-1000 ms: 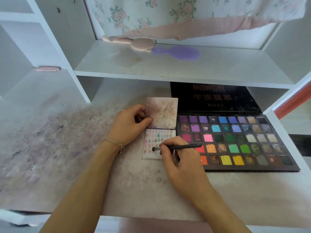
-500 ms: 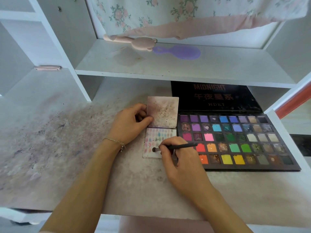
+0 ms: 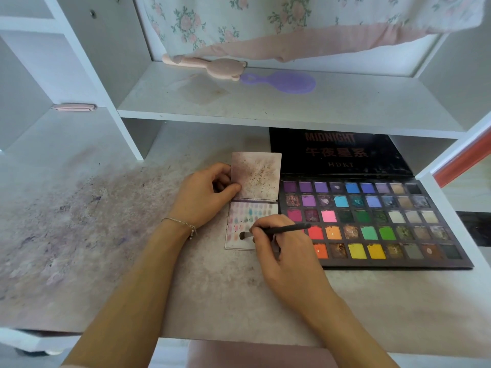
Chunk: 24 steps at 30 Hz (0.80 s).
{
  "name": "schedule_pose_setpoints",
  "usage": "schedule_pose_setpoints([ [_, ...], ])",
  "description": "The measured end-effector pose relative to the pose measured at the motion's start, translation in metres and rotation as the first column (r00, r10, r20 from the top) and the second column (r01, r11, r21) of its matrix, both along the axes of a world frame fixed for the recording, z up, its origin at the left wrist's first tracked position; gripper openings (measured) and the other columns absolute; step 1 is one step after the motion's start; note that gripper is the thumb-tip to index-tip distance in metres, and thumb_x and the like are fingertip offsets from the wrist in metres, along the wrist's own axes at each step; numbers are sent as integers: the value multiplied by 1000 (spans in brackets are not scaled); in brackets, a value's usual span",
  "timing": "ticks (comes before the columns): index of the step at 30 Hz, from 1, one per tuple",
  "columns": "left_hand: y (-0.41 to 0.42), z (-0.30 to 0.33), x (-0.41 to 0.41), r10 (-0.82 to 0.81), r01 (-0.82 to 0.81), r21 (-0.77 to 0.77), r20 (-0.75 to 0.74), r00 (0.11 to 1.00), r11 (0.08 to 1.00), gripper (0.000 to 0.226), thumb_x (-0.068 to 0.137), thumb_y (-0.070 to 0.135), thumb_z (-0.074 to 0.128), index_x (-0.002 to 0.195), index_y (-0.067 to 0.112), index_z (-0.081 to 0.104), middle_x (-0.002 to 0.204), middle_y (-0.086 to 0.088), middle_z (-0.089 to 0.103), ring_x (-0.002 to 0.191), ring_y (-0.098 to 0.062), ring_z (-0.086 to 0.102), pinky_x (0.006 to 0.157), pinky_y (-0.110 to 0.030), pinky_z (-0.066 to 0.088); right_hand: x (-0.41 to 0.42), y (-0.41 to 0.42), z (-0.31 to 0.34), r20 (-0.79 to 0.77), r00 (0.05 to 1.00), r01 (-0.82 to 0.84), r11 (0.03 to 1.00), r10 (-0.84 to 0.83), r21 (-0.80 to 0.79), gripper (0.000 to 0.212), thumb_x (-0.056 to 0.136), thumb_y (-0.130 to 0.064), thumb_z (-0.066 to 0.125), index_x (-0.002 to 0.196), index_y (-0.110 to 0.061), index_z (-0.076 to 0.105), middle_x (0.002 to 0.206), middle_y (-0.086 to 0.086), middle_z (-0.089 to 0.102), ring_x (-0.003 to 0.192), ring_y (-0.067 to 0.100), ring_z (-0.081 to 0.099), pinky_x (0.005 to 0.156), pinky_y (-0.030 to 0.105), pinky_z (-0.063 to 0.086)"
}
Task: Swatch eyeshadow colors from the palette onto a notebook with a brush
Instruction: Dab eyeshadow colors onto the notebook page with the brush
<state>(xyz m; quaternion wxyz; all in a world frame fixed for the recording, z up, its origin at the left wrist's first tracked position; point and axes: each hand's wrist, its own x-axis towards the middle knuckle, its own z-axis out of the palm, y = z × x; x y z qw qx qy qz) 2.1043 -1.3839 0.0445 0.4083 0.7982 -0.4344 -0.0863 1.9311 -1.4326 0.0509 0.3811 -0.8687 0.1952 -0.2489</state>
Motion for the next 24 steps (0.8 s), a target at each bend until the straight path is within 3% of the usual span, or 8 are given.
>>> schedule_pose_setpoints([
  [14, 0, 0, 0, 1, -1, 8, 13, 1000, 1000, 19, 79, 21, 69, 88, 26, 52, 73, 19, 53, 71, -8, 54, 65, -13, 40, 0, -1, 0, 5, 1000, -8, 1000, 8, 8, 16, 86, -25, 46, 89, -17, 60, 77, -22, 48, 74, -2, 50, 64, 11, 41],
  [20, 0, 0, 0, -1, 1, 15, 8, 1000, 1000, 20, 79, 22, 69, 88, 27, 52, 73, 21, 53, 69, 0, 52, 64, -11, 39, -1, -3, 0, 209, 973, 80, 994, -94, 76, 15, 87, -12, 49, 96, -19, 58, 89, -20, 53, 84, -1, 53, 73, 10, 42],
  [24, 0, 0, 0, 3, -2, 11, -17, 1000, 1000, 21, 78, 21, 69, 87, 27, 51, 72, 20, 54, 67, 4, 51, 60, -4, 36, -5, -5, 0, 256, 956, 113, 985, -144, 134, 14, 89, -24, 46, 97, -30, 56, 94, -14, 58, 89, 2, 57, 73, 11, 45],
])
